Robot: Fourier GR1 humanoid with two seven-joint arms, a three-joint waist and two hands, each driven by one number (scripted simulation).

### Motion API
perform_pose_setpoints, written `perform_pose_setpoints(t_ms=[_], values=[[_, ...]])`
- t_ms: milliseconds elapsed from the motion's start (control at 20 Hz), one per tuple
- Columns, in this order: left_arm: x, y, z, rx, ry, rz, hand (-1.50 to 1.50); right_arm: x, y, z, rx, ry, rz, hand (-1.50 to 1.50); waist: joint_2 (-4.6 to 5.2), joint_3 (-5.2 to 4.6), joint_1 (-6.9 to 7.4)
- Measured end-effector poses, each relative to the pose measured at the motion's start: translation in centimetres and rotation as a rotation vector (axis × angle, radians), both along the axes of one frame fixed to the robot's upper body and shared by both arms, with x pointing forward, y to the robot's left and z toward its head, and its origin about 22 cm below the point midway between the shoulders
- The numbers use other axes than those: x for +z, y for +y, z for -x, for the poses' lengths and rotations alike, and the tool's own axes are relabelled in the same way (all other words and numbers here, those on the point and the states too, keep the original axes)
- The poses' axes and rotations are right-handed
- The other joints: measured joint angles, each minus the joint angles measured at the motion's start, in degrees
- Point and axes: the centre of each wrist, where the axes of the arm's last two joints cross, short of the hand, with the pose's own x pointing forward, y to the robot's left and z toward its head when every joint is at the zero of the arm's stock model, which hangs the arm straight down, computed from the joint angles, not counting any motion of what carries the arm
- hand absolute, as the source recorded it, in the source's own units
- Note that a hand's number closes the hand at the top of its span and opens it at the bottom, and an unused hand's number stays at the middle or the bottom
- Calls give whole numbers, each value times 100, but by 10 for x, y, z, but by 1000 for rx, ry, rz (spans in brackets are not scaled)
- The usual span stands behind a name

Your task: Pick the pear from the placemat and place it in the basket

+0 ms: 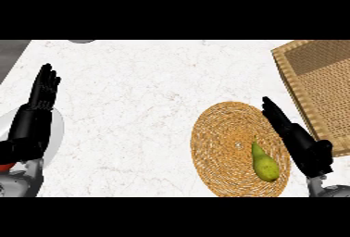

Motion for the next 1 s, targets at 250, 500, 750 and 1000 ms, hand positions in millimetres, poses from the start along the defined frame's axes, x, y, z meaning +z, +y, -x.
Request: perform_pose_setpoints(t_ms=[250,500,750,1000], values=[[3,-6,-5,-119,41,-21,0,2,-34,-22,23,57,-130,150,141,-32,58],[-6,-13,-6,-247,143,-17,0,1,-13,-32,251,-5,-310,-150,181,-39,70],[-12,-6,-6,-287,193,-12,0,0,32,-13,249,-43,-226,-150,152,-54,23],[-9,-11,-11,-302,202,-9,0,43,28,-26,155,-79,60,-150,137,-66,6]])
